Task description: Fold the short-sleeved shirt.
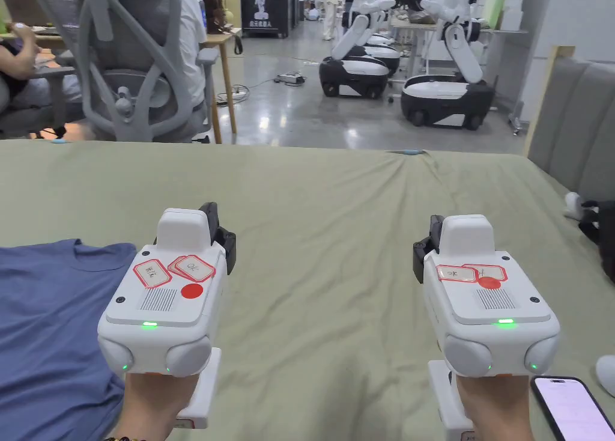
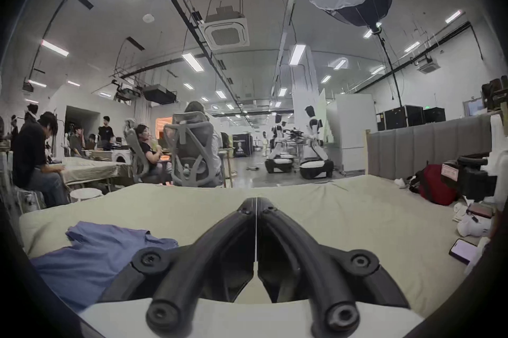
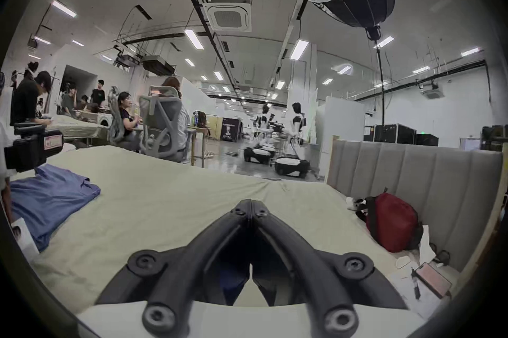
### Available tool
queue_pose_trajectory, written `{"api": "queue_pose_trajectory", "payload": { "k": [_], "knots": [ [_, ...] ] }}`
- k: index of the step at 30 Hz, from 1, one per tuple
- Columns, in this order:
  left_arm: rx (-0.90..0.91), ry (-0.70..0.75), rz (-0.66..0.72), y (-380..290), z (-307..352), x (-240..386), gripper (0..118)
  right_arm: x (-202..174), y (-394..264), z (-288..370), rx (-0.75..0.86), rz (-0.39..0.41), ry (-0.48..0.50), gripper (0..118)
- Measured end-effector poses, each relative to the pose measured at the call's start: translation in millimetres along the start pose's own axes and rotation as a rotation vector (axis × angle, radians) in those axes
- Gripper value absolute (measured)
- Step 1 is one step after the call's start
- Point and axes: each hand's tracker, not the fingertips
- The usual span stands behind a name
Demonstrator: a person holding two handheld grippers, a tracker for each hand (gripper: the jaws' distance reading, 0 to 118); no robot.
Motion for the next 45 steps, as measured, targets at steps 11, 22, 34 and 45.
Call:
{"api": "queue_pose_trajectory", "payload": {
  "k": [11,22,34,45],
  "knots": [
    [-0.047,0.424,0.012,-8.0,85.2,-165.7,0,-204.5,31.5,-8.5,0.082,-0.008,0.442,1],
    [-0.126,0.381,-0.01,-24.3,69.9,-173.7,0,-230.8,34.0,-21.4,0.056,-0.03,0.454,0],
    [-0.756,0.214,0.101,-51.2,-140.6,-260.6,117,-234.2,11.5,-67.7,-0.002,-0.017,0.449,0],
    [-1.011,0.166,0.13,-152.9,-251.5,-270.5,80,-252.0,-14.1,-116.5,-0.027,0.047,0.481,1]
  ]
}}
